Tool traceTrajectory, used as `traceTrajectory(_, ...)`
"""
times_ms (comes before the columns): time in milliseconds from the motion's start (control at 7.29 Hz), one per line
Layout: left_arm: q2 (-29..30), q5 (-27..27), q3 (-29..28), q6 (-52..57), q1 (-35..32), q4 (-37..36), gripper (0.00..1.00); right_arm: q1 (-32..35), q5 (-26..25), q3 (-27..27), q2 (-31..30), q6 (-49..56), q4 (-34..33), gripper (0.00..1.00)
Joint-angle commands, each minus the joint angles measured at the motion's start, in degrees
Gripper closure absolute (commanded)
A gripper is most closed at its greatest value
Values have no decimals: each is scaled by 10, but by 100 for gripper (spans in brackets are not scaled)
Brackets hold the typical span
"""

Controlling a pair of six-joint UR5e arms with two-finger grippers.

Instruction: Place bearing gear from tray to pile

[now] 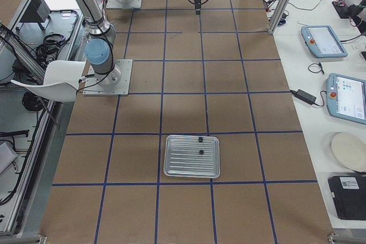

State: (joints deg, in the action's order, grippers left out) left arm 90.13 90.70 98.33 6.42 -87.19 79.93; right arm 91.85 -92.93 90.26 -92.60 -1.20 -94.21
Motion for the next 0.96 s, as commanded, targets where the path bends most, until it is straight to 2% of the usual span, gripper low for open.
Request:
traceTrajectory(0, -4, -1, 0, 0, 0, 0, 0, -1, -1, 1, -3, 18, -2, 0)
traceTrajectory(823, -3, 0, 0, 0, 0, 0, 0, -5, 2, 2, -1, 44, -12, 0)
